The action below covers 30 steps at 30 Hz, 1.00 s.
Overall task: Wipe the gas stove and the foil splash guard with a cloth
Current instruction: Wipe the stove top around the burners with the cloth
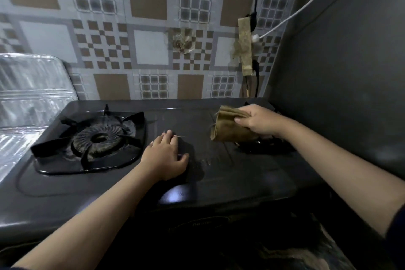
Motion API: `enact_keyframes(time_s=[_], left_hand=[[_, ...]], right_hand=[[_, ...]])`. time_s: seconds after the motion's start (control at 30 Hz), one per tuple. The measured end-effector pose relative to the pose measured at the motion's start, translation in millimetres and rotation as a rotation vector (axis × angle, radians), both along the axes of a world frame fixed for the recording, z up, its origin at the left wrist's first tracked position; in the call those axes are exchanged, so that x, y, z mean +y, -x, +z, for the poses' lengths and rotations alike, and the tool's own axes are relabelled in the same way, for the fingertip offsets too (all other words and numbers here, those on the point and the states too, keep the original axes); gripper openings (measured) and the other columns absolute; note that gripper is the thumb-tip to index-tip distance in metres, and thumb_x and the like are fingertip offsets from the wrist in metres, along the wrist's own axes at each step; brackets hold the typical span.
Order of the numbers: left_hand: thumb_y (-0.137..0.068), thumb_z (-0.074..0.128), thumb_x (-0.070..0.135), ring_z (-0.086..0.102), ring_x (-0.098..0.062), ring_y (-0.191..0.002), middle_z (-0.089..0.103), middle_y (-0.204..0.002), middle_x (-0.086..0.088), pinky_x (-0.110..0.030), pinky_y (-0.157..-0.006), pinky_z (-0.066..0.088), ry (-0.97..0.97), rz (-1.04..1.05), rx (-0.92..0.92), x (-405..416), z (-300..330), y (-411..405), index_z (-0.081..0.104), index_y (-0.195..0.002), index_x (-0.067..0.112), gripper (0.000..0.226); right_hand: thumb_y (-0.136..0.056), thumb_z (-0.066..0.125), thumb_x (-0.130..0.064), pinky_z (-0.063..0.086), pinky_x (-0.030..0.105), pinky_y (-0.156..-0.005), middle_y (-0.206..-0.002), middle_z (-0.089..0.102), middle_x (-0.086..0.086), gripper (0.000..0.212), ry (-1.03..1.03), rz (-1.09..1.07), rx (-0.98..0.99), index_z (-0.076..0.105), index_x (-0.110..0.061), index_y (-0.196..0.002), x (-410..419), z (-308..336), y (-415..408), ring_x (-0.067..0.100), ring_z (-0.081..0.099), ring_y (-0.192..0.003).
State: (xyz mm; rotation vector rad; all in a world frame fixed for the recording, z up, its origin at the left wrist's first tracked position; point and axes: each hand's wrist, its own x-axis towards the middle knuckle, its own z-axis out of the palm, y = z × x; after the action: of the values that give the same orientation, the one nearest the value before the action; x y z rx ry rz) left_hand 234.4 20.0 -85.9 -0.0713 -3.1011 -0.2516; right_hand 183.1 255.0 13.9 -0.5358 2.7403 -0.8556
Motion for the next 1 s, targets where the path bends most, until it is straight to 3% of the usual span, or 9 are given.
enact_keyframes(time_s=[0.07,0.13,0.2,0.3,0.43,0.6,0.73,0.8,1.0], left_hand=[[-0.088,0.046,0.053,0.036,-0.031,-0.133,0.040,-0.142,-0.013,-0.039,-0.106,0.032,0.055,0.040,-0.009,4.6,13.9,9.6,0.043,-0.131,0.008,0.062],[-0.089,0.045,0.054,0.039,-0.033,-0.130,0.043,-0.138,-0.016,-0.040,-0.106,0.031,0.070,0.107,0.030,11.8,21.2,22.9,0.044,-0.127,0.008,0.059],[-0.093,0.036,0.056,0.021,-0.032,-0.143,0.023,-0.154,-0.019,-0.043,-0.116,0.018,0.034,0.124,0.029,17.7,17.6,35.6,0.029,-0.144,0.007,0.071],[-0.096,0.025,0.058,-0.010,-0.022,-0.148,-0.010,-0.161,-0.010,-0.045,-0.119,-0.001,-0.022,0.143,-0.056,22.1,4.3,52.5,0.002,-0.154,0.012,0.077],[-0.095,0.022,0.061,-0.010,-0.017,-0.148,-0.010,-0.161,-0.005,-0.043,-0.120,-0.002,0.004,0.177,-0.045,21.0,-6.6,60.1,0.002,-0.154,0.016,0.077],[-0.094,0.025,0.062,-0.008,-0.016,-0.148,-0.008,-0.161,-0.003,-0.041,-0.120,0.001,0.010,0.201,-0.029,21.6,-7.0,61.5,0.003,-0.154,0.017,0.078],[-0.094,0.026,0.062,-0.006,-0.017,-0.149,-0.006,-0.161,-0.005,-0.042,-0.120,0.002,-0.006,0.201,-0.006,21.8,-8.8,63.3,0.006,-0.154,0.017,0.078],[-0.094,0.025,0.062,-0.006,-0.018,-0.149,-0.005,-0.161,-0.006,-0.043,-0.120,0.002,-0.015,0.192,-0.009,22.4,-10.5,62.9,0.006,-0.154,0.016,0.078],[-0.093,0.025,0.062,-0.006,-0.022,-0.149,-0.006,-0.161,-0.010,-0.047,-0.118,0.002,-0.024,0.158,-0.019,19.5,-11.5,66.2,0.005,-0.153,0.012,0.081]], right_hand=[[-0.097,0.046,-0.019,0.040,0.030,-0.074,-0.095,0.063,0.009,0.020,0.021,-0.006,0.096,0.064,-0.010,-0.100,-12.8,3.1,25.0,0.024,0.057,-0.092],[-0.097,0.045,-0.015,0.035,0.026,-0.072,-0.093,0.059,0.007,0.018,0.079,-0.019,0.174,0.061,-0.007,-0.098,-29.8,2.3,53.3,0.022,0.053,-0.090],[-0.096,0.044,-0.013,0.031,0.022,-0.074,-0.095,0.057,0.008,0.015,0.122,-0.069,0.228,0.059,-0.010,-0.099,-47.3,-3.8,77.3,0.021,0.051,-0.091],[-0.090,0.046,-0.010,0.039,0.026,-0.082,-0.117,0.061,0.013,0.035,0.094,-0.075,0.308,0.055,-0.010,-0.124,-67.5,-15.3,113.8,0.030,0.055,-0.110],[-0.083,0.050,-0.008,0.041,0.040,-0.105,-0.135,0.056,0.007,0.059,-0.125,0.011,0.387,0.046,-0.027,-0.138,-84.8,-30.3,145.8,0.030,0.051,-0.124],[-0.081,0.049,-0.007,0.044,0.038,-0.105,-0.147,0.042,0.009,0.067,-0.529,0.142,0.198,0.037,-0.025,-0.145,-95.9,-45.0,166.0,0.030,0.046,-0.130],[-0.087,0.046,-0.001,0.034,0.033,-0.111,-0.159,0.017,0.011,0.073,-0.633,0.211,0.228,0.017,-0.021,-0.152,-95.1,-41.7,159.5,0.030,0.030,-0.141],[-0.087,0.047,-0.002,0.034,0.034,-0.109,-0.159,0.013,0.012,0.074,-0.639,0.175,0.217,0.017,-0.018,-0.152,-96.2,-46.1,153.2,0.032,0.030,-0.141],[-0.081,0.054,-0.004,0.045,0.046,-0.100,-0.138,0.046,0.017,0.052,-0.620,0.061,0.260,0.044,-0.006,-0.133,-104.3,-57.2,127.9,0.036,0.050,-0.123]])
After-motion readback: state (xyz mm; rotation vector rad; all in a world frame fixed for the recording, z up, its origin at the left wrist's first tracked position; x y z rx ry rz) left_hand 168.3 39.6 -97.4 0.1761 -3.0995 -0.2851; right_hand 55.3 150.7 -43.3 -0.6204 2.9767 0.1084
